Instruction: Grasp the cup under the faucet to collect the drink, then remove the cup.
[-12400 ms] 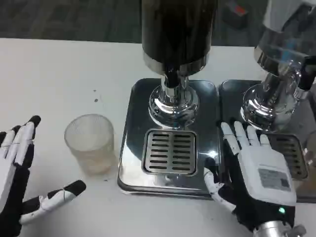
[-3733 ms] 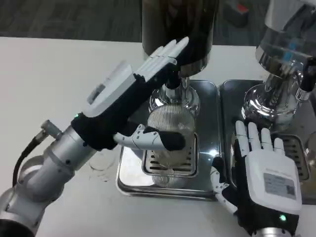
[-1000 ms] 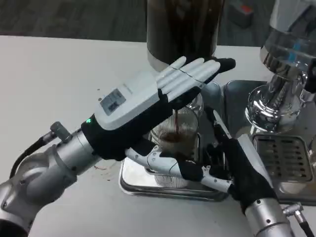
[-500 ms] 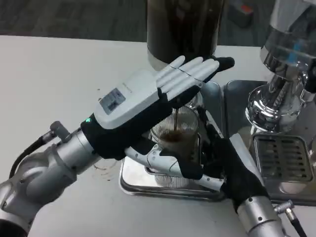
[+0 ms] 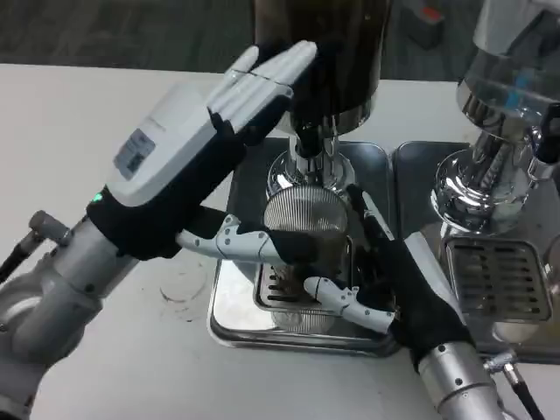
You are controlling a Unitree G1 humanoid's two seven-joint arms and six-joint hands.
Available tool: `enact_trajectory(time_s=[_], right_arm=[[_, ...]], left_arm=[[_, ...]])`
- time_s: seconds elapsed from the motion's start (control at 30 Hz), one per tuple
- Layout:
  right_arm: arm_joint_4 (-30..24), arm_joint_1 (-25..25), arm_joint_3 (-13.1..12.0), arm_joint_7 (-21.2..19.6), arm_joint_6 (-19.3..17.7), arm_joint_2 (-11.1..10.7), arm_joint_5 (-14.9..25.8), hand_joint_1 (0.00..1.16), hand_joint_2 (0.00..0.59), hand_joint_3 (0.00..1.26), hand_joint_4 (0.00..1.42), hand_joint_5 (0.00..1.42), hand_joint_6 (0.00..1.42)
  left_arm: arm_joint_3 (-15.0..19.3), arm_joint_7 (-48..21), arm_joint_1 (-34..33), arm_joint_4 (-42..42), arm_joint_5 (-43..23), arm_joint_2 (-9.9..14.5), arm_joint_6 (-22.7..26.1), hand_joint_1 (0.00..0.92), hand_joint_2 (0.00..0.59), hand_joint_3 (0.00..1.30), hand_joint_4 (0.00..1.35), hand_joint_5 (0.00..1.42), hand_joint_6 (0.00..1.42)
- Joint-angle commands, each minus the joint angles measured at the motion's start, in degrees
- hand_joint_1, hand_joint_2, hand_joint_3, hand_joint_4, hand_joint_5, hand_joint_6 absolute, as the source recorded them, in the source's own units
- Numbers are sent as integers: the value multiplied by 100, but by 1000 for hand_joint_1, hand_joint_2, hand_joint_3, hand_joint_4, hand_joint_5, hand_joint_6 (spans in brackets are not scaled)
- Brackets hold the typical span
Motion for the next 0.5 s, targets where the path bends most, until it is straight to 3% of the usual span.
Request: enact_trajectory(time_s=[0.03,0.27,0.5], right_arm=[[64,-34,-12,17,-165,5,37,672,221,0,0,0,4],[49,12,52,2,-185,40,1,670,222,0,0,0,0],[-18,40,82,-34,-164,57,-30,669,222,0,0,0,0]], left_arm=[[277,139,179,-239,-66,125,101,0,80,0,0,82,0],[697,239,549,-156,-263,264,157,0,82,0,0,90,0],[1274,728,1367,56,53,439,529,0,88,0,0,86,0]])
